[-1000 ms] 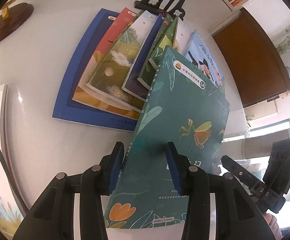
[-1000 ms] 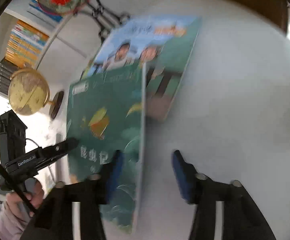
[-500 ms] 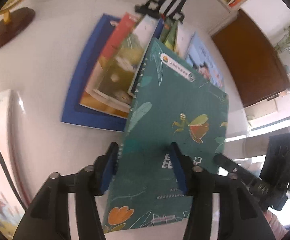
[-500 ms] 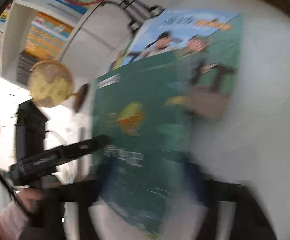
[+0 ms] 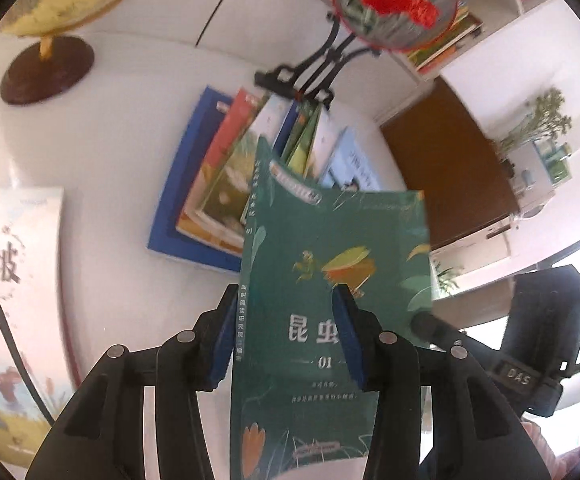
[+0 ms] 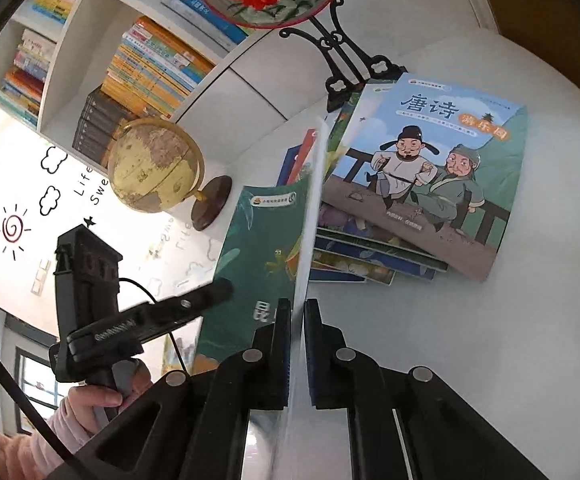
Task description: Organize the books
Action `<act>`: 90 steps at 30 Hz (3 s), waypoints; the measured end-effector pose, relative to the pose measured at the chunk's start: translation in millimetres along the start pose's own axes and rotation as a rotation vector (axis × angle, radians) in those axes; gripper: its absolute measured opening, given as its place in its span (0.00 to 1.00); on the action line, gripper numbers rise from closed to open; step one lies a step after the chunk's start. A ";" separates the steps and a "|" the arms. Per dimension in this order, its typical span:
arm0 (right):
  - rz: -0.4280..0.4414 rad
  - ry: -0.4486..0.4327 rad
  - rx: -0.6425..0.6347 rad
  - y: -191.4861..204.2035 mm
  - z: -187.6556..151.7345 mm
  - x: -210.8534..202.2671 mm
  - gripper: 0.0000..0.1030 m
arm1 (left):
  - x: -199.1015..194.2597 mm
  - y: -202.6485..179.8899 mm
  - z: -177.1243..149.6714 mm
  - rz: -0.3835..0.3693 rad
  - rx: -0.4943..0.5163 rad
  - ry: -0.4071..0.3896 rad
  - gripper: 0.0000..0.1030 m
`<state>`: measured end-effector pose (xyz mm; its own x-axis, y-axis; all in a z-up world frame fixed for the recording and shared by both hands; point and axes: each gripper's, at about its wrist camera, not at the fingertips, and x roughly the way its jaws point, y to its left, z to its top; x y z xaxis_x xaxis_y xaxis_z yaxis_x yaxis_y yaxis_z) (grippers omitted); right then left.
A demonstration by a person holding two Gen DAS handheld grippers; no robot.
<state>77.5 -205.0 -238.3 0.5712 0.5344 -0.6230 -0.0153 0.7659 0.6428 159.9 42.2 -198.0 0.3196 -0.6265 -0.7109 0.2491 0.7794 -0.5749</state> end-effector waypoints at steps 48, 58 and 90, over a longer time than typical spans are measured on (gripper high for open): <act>-0.050 0.380 -0.141 143.0 -37.3 213.7 0.18 | -116.6 189.5 -32.1 0.553 -0.292 -0.156 0.48; -0.074 0.244 -0.154 118.7 -20.8 169.2 0.52 | -95.8 152.8 -10.8 0.498 -0.210 -0.122 0.48; -0.340 -0.241 0.273 -120.1 42.7 11.0 0.54 | 158.5 -114.6 77.1 0.033 0.445 0.170 0.72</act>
<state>120.7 -306.4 -303.4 0.6804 0.1483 -0.7177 0.4015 0.7438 0.5344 252.5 -145.9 -213.6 0.1889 -0.5642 -0.8037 0.6208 0.7028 -0.3474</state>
